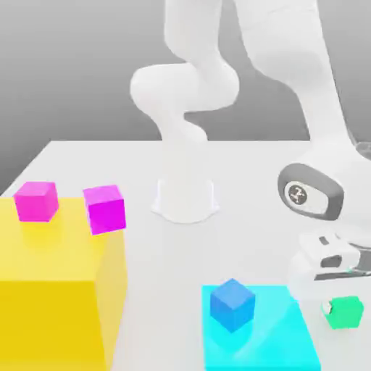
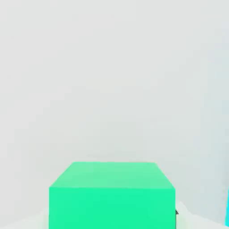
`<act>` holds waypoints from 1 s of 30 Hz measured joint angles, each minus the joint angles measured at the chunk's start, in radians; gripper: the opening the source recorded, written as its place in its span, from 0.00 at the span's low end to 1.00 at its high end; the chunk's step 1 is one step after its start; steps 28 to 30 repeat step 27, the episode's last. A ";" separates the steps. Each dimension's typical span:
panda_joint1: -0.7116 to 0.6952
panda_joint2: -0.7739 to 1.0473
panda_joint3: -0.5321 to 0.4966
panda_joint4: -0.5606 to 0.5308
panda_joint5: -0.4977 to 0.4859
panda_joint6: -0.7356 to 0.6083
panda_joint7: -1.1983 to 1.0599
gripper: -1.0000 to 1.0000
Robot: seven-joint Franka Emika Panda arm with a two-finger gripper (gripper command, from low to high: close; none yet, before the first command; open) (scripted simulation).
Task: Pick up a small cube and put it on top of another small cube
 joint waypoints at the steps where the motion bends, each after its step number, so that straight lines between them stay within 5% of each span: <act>1: -0.027 -0.025 -0.009 0.005 0.011 -0.035 -0.006 0.00; 18: -0.610 -0.616 -0.446 0.051 0.285 -0.647 -0.016 0.00; 24: -0.670 -0.648 -0.473 -0.088 0.268 -0.515 0.052 0.00; 25: -0.671 -0.638 -0.474 -0.104 0.269 -0.488 0.052 1.00; 30: -0.671 -0.638 -0.474 -0.104 0.269 -0.488 0.052 1.00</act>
